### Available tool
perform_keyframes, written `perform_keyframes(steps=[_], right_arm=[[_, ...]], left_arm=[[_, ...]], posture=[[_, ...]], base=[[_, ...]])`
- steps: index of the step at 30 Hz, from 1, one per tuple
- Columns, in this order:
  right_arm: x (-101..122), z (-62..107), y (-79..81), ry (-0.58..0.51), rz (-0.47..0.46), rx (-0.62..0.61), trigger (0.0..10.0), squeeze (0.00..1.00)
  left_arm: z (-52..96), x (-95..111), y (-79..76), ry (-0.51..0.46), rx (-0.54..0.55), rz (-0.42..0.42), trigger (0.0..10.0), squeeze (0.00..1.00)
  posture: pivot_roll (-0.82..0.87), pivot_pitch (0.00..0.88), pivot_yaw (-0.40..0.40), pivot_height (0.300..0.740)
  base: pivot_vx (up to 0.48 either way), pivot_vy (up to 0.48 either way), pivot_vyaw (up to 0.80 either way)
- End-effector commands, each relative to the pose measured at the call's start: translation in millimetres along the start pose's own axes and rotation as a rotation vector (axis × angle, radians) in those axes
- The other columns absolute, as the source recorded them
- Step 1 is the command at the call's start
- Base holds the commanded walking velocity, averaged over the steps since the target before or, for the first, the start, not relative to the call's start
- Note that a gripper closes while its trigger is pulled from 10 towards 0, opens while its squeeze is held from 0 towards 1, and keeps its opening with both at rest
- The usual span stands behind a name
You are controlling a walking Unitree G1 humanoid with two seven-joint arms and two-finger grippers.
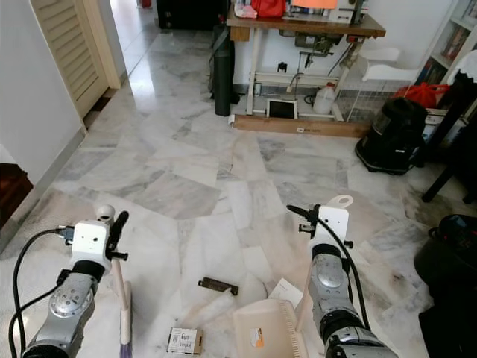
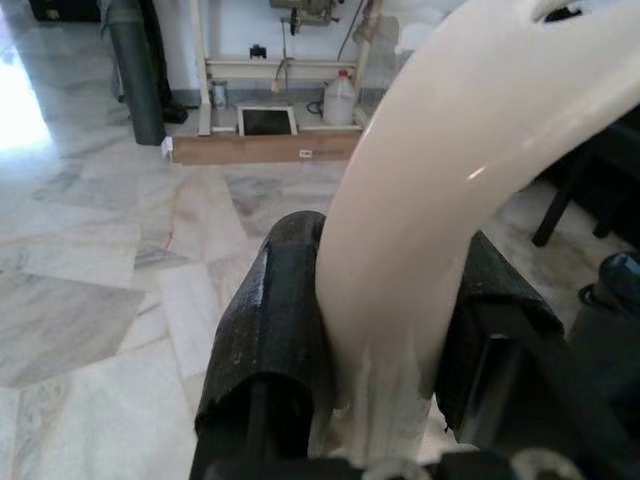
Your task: Sweep floor
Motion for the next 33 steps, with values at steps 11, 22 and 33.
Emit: perform_keyframes(steps=[11,22,33], right_arm=[[-9,-3.8,-4.3,0.08,-0.066,-0.079,10.0,0.0],[-19,-7.4,-0.8,0.196,-0.074,-0.113,10.0,0.0],[19,-17.3,11.4,0.018,-0.117,-0.034,10.0,0.0]], left_arm=[[-15.0,26,4.8,-0.078,-0.036,0.06,10.0,0.0],[-19.7,31,5.3,-0.087,-0.042,0.089,10.0,0.0],[-22.1,35,3.8,-0.092,-0.041,0.11,10.0,0.0]], posture=[[0.06,0.0,-0.056,0.74],[0.06,0.0,-0.068,0.74],[0.04,0.0,-0.075,0.74]], base=[[0.0,0.0,0.0],[0.0,0.0,0.0],[0.0,0.0,0.0]])
Point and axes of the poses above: a point about 5 cm out from each wrist's last joint towards the gripper, its own z axis pointing back from the gripper into the wrist, its own x axis along the axis of the wrist's last joint, y = z × x, the point moved 6 cm from there along -z, pointing out of the wrist towards the gripper, and after that the axes turned 15 degrees about -z, right-handed, at the moved point
